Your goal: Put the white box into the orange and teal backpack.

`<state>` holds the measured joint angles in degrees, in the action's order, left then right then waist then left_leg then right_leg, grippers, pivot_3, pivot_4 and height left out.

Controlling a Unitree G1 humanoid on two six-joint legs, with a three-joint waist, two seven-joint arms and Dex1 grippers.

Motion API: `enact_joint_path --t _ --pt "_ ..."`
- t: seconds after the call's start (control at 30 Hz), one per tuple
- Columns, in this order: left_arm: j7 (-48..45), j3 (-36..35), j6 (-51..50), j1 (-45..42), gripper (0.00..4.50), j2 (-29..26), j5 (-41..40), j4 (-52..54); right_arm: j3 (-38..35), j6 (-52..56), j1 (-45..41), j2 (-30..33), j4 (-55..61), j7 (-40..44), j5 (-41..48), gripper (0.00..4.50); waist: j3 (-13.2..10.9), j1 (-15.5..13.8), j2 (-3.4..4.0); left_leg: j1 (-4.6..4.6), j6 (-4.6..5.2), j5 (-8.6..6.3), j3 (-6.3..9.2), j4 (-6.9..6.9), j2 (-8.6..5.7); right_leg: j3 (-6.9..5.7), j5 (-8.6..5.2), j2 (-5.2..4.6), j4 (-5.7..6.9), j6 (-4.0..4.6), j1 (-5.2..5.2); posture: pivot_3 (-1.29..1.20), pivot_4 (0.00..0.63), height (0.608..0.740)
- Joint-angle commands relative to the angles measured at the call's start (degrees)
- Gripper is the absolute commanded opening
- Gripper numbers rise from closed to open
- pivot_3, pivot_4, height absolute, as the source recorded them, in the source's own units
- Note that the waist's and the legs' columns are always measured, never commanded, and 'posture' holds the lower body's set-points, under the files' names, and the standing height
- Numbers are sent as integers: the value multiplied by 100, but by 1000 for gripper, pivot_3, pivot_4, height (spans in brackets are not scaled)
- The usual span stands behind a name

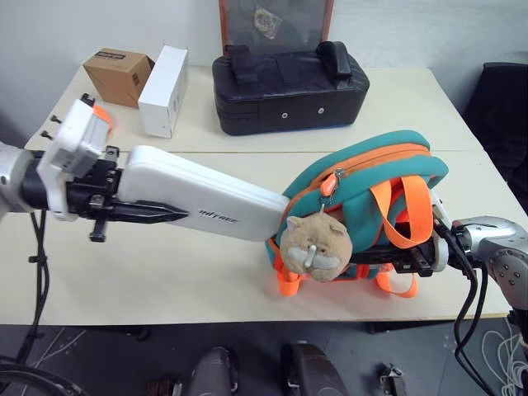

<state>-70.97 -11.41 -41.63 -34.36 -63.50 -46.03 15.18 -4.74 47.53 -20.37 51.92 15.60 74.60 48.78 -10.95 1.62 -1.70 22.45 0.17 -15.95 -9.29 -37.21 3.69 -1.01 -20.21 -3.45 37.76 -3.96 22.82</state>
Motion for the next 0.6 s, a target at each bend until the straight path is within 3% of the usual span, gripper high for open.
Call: enact_joint_path --t 0.03,0.27,0.37,0.6 --pt "211 49 2 -483 1335 165 -27 1 -98 -16 8 42 229 111 164 6 0 -2 0 0 0 0 0 -2 0 0 0 1 2 0 0 0 150 740" --pt "361 -7 -995 -1376 1335 699 -1101 22 7 -61 -76 -107 136 -71 37 6 -1 6 -1 0 -2 2 -1 -1 1 2 1 5 5 -2 0 0 150 740" --pt "386 192 -1071 -1393 1335 859 -1072 231 21 -51 -109 -165 125 -122 24 6 -1 17 -1 -2 -3 2 -3 -2 1 4 1 5 7 -3 0 0 150 740" --pt "1499 1704 161 -892 1335 2064 989 452 -72 97 -125 -301 394 -270 250 6 0 -13 -1 -10 -4 8 -1 -16 -2 6 2 7 12 -6 -14 0 150 740"
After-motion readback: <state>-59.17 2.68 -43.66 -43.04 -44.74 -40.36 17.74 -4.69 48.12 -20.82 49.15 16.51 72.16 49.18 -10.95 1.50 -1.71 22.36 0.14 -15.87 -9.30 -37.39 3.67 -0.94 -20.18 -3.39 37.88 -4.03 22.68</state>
